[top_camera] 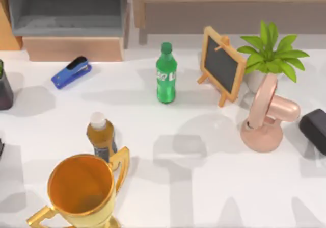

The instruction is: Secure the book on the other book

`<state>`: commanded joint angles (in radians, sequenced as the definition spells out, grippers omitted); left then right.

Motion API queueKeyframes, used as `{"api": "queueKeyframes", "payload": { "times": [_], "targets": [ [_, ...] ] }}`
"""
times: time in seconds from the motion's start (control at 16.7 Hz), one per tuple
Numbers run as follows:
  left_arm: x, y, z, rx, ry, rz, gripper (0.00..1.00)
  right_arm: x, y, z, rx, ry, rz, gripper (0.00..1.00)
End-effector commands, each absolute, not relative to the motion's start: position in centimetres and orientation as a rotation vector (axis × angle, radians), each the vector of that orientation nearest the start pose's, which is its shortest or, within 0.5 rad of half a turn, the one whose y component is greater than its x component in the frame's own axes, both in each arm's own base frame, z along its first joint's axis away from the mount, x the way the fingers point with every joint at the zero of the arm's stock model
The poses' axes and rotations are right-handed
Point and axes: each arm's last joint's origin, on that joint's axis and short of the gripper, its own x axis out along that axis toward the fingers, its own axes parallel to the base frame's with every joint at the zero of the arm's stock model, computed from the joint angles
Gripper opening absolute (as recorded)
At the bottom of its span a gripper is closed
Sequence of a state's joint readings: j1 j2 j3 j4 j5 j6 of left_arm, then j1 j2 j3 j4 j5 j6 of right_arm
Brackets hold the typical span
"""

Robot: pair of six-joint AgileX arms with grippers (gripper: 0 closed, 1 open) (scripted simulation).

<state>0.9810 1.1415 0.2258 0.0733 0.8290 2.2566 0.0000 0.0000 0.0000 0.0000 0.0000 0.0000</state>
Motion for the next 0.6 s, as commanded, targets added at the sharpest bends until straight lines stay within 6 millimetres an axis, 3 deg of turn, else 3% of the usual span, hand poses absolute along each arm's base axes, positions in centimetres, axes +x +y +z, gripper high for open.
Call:
{"api": "queueKeyframes", "payload": {
  "times": [0.24,0.6],
  "targets": [
    [11.51,12.95,11.54,1.535,0.384,-0.441,0.98,10.57,-0.12,16.0,0.0,0.0,0.0,1.0],
    [11.51,12.95,11.54,1.535,0.384,-0.441,1.0,10.57,-0.12,16.0,0.0,0.0,0.0,1.0]
  ]
}}
